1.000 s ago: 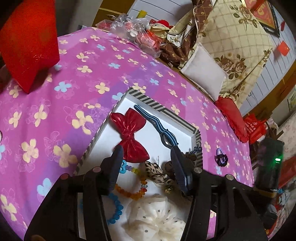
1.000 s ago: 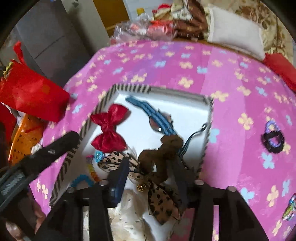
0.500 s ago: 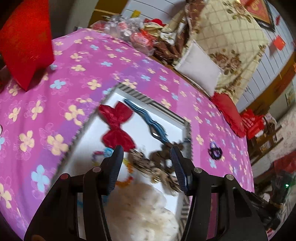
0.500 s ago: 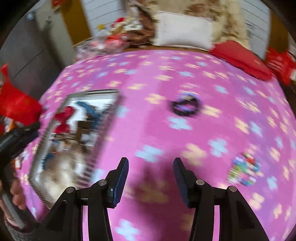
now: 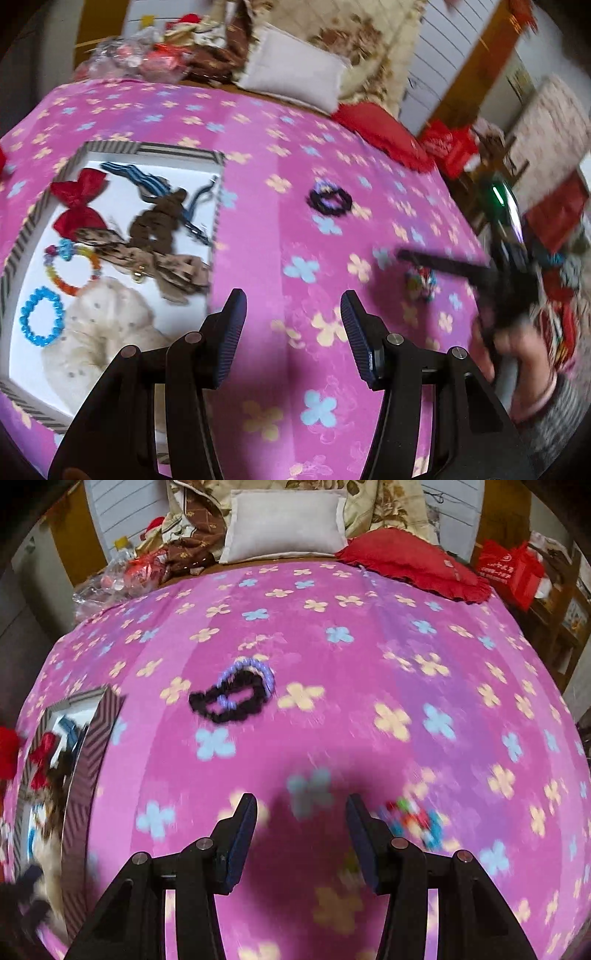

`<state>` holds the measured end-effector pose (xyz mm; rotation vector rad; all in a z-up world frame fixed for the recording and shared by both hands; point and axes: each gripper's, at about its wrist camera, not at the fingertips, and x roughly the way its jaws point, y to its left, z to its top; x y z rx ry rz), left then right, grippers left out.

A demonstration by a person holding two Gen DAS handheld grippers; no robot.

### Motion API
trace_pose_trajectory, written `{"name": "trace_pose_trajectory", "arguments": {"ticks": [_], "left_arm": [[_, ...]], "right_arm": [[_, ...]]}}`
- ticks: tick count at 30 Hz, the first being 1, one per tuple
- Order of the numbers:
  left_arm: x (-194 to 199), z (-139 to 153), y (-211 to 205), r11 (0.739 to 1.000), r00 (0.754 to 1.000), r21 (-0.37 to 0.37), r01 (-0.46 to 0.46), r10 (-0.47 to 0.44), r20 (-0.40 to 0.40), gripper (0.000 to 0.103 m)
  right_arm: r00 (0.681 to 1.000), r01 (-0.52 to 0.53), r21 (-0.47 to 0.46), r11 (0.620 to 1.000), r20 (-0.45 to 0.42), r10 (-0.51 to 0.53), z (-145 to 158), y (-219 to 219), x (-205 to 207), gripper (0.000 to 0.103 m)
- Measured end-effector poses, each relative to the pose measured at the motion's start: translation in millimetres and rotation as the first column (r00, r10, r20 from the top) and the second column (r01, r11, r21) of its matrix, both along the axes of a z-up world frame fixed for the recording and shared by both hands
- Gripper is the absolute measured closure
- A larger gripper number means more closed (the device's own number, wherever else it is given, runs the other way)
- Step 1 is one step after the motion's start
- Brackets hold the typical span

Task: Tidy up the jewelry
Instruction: 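Grasp the black scrunchie with the right gripper and lift it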

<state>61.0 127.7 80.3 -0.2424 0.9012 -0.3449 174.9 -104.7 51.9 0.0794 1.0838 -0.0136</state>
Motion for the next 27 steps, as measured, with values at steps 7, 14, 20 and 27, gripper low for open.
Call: {"name": "trace_pose_trajectory", "arguments": {"ticks": [7,14,20,27], "left_arm": [[12.4,-11.2,3.2,1.0,1.0,0.001,-0.015,0.015,-0.019,0.05],[28.6,-25.2,6.1,1.0,0.996,-0.026,-0.008,0.006,-0.085,0.05],[29.7,-27.8,12.5,0.999,0.995,-0.025,-0.026,0.023,-0.094,0.05],[26.5,-23.0,22.2,0.998,0.995,-0.022,-0.054,0.052,-0.082,0.05]], "right_arm": [[1.0,-0.017,0.042,0.999,-0.001,0.017,-6.9,24.9,70.5,0.055],[0.998,-0.039,-0.021,0.999,-0.04,0.039,-28.7,41.1,103.1,0.088],[0.998,-0.062,0.054,0.997,-0.03,0.063,-18.4,36.6,70.5,0.097],[0.981,-0.182,0.149,0.972,-0.045,0.191,-5.0,40.5,-19.9,0.097]]}}
